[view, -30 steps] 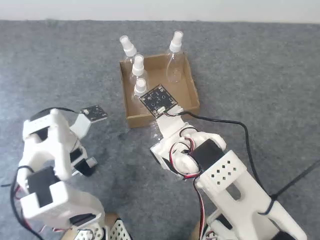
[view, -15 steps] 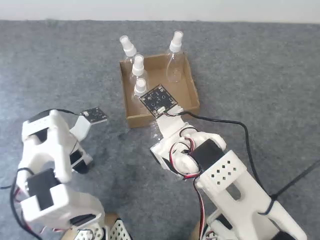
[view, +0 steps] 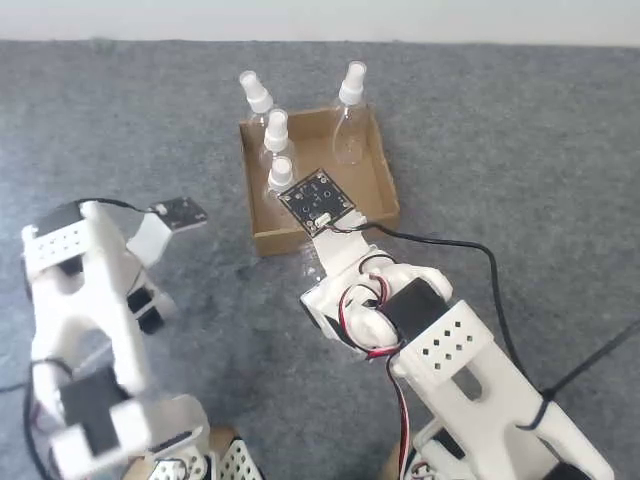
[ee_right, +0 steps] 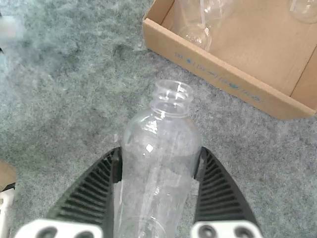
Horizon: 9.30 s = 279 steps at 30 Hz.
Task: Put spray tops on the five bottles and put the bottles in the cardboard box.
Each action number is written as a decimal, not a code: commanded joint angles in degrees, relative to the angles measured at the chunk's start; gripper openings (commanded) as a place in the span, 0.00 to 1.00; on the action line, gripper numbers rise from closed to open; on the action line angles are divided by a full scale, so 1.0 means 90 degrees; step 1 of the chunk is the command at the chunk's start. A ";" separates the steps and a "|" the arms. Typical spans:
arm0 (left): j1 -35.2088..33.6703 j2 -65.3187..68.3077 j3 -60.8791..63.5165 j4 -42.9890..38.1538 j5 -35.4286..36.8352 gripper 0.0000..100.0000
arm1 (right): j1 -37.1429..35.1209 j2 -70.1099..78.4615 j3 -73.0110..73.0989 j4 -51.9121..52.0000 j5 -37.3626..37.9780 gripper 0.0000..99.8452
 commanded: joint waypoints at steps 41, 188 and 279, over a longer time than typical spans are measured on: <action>0.1104 -0.5118 0.0015 -0.2530 0.7521 0.01 | 0.0073 -0.2261 0.1954 -0.2339 -0.0029 0.04; 0.4952 -0.8606 0.1861 -0.3546 0.9016 0.22 | -0.0435 -0.4313 0.4767 -0.5348 0.1602 0.04; 0.0664 -0.8606 0.5006 -0.4650 0.9123 0.22 | 0.1851 -0.1607 0.1387 -0.4752 0.1563 0.04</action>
